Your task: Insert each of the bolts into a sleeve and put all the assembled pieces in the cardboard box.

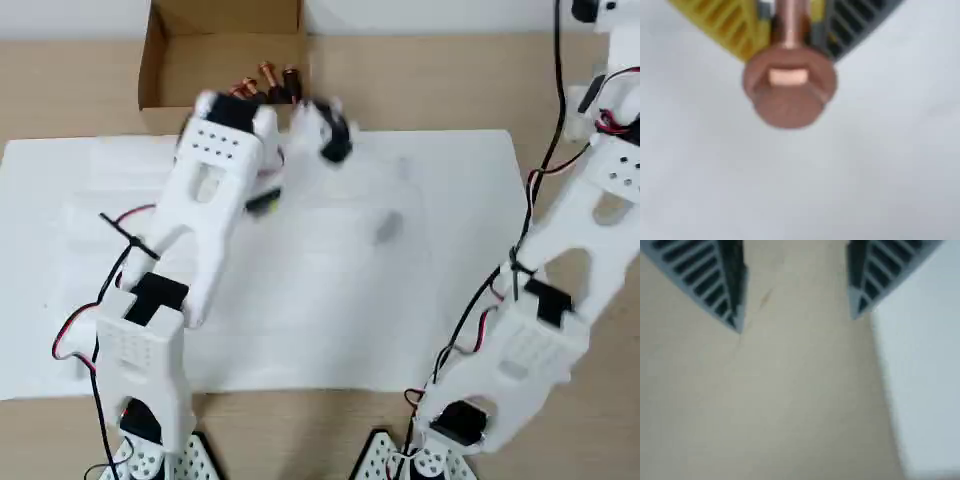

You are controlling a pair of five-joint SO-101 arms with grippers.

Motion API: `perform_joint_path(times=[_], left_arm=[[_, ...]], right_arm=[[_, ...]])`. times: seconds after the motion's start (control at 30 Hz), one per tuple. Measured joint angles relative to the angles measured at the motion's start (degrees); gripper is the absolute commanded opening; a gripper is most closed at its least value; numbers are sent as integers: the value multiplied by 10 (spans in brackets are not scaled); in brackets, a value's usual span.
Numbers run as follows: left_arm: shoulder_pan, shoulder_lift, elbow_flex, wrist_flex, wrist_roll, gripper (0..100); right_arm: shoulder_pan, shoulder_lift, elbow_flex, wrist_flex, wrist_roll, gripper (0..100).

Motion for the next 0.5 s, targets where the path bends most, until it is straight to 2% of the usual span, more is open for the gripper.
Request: perform_joint_path(times=[0.13,0.3,0.4,0.5], left_arm=[[0,-33,-63,7,49,6],[0,-156,-18,10,131,6],[0,-260,34,11,209,6],[0,-373,102,11,279,6]], right_arm=[[-55,-165,291,0,-30,171],[-203,-366,605,-1,-33,171],[-271,-458,709,-9,-33,171],[-286,-496,745,-26,-39,171]])
